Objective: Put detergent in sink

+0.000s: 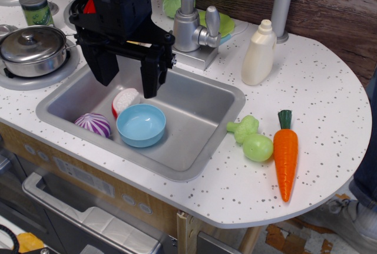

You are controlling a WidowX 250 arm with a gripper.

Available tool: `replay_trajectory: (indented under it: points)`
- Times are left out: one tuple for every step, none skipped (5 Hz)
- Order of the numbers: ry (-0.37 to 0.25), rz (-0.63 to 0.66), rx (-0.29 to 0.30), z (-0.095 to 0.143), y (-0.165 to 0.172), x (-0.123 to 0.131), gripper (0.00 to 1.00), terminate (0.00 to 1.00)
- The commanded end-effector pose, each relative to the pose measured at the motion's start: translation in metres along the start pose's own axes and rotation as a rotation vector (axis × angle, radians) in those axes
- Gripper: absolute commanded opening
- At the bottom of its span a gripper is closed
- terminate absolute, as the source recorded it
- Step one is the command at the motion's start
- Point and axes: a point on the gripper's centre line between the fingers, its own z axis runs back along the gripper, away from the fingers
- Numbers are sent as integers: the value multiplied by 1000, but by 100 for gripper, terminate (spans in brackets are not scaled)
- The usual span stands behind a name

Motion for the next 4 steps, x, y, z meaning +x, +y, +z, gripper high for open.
replay_trajectory:
  points:
    - [0, 0, 0, 0, 0, 0, 100, 0]
    - [-22, -3, 21, 7, -11, 12, 100, 0]
    - [-76, -46, 17, 10, -28, 38, 100, 0]
    - [-148, -103, 39, 21, -49, 68, 100, 0]
